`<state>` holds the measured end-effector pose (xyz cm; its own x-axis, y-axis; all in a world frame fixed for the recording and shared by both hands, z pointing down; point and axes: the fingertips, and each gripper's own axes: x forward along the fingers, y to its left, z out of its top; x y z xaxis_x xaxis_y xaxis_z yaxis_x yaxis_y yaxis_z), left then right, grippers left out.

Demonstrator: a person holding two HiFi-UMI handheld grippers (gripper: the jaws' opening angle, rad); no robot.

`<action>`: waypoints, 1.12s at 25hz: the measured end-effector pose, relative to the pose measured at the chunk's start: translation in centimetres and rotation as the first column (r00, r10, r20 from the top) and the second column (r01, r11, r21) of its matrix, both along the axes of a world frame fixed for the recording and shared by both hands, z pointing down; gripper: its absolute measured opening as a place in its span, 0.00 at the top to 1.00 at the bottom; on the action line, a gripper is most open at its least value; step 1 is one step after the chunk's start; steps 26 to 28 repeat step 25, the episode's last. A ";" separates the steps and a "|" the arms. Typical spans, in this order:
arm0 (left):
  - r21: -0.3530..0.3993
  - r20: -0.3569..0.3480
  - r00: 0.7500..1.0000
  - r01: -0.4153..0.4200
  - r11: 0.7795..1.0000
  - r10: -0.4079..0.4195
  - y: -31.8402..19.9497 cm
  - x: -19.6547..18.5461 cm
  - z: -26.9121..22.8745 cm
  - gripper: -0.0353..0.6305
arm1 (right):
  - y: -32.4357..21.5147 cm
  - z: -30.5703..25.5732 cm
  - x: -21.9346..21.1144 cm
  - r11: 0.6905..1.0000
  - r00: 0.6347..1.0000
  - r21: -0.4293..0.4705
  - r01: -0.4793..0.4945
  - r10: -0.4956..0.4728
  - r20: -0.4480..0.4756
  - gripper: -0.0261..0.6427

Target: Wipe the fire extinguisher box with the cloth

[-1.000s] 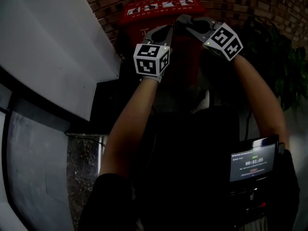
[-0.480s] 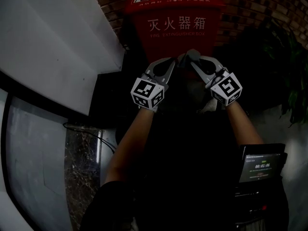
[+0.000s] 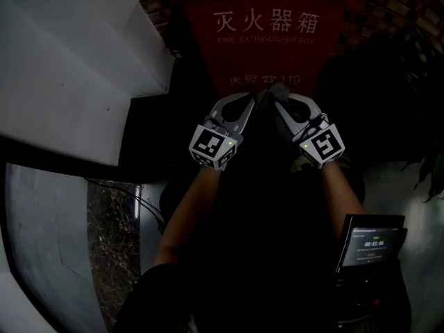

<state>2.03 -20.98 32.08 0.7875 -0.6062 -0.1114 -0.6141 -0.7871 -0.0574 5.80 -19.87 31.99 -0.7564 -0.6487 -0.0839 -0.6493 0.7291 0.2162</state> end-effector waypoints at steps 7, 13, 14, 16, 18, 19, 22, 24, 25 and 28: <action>-0.008 -0.006 1.000 -0.006 1.000 0.005 -0.9 -0.1 3.1 0.94 | -1.4 2.7 -0.2 0.999 0.999 -0.032 -0.026 0.028 0.045 0.92; 0.026 -0.031 1.000 0.005 1.000 -0.004 -0.4 0.2 1.5 0.94 | -1.3 2.7 0.8 0.997 0.995 -0.040 -0.064 0.067 0.075 0.92; 0.037 -0.019 1.000 0.008 0.999 -0.008 -0.2 0.2 1.6 0.94 | -1.3 2.8 0.8 0.997 0.995 -0.040 -0.066 0.069 0.074 0.92; 0.042 0.008 1.000 0.015 0.999 -0.015 -0.1 0.1 2.0 0.94 | -1.2 3.0 0.8 0.997 0.995 -0.038 -0.069 0.072 0.066 0.92; 0.042 0.020 0.999 0.028 0.999 -0.028 -0.2 -0.1 2.3 0.94 | -1.1 3.0 0.7 0.997 0.996 -0.028 -0.071 0.072 0.047 0.91; 0.051 0.010 0.999 0.036 0.998 -0.037 -0.3 -0.3 2.5 0.94 | -1.0 3.0 0.6 0.997 0.997 -0.019 -0.071 0.072 0.034 0.91; 0.040 -0.015 0.999 0.052 0.998 -0.051 -0.5 -1.0 3.0 0.94 | -0.3 3.3 0.1 0.998 0.998 0.007 -0.066 0.066 0.008 0.92; 0.014 -0.020 0.998 0.059 0.998 -0.059 -0.3 -1.3 3.5 0.94 | 0.4 3.5 -0.2 0.998 0.998 0.013 -0.061 0.061 0.006 0.91; 0.000 -0.022 0.998 0.062 0.998 -0.062 -0.1 -1.5 3.8 0.94 | 0.7 3.7 -0.4 0.998 0.998 0.016 -0.059 0.059 0.006 0.91; 0.000 -0.022 0.998 0.062 0.998 -0.062 -0.1 -1.5 3.8 0.94 | 0.7 3.7 -0.4 0.998 0.998 0.016 -0.059 0.059 0.006 0.91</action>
